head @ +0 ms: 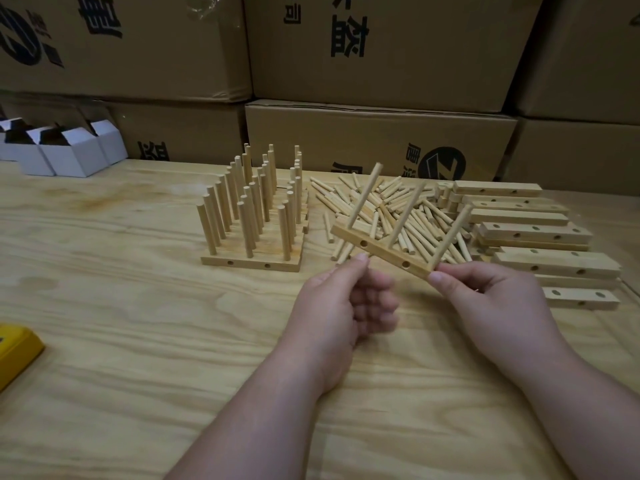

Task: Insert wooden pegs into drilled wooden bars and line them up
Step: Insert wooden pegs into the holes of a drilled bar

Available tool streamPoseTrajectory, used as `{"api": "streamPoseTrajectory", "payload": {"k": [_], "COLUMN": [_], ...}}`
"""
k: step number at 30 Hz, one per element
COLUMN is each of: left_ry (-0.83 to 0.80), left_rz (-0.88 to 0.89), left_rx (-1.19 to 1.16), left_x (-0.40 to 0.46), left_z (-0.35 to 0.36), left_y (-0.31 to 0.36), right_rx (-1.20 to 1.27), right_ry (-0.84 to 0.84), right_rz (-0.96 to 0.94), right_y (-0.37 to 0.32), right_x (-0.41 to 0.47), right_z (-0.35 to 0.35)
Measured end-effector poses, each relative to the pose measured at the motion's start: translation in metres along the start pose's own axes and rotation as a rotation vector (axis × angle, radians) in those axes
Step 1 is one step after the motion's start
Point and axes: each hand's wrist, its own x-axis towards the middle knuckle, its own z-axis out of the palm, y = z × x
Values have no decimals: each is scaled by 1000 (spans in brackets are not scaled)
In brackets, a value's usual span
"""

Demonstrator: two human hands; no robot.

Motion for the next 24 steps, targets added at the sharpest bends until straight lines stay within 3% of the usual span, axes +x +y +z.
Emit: {"api": "streamPoseTrajectory", "payload": {"k": [5,12,24], "left_ry": [-52,-53,-77], "left_rz": [97,85,107], "left_rx": [175,173,242], "left_x": [-3,-4,-4], "left_z": [3,3,1], "left_y": [-5,-3,-6], "right_rx": [-155,-277,-387], "right_ry": [-114,-225,-378], "right_rz": [-97,-151,-460], "right_y": [0,2,-18], "right_x": [-1,-3,-5], "right_z": [8,19,29]}}
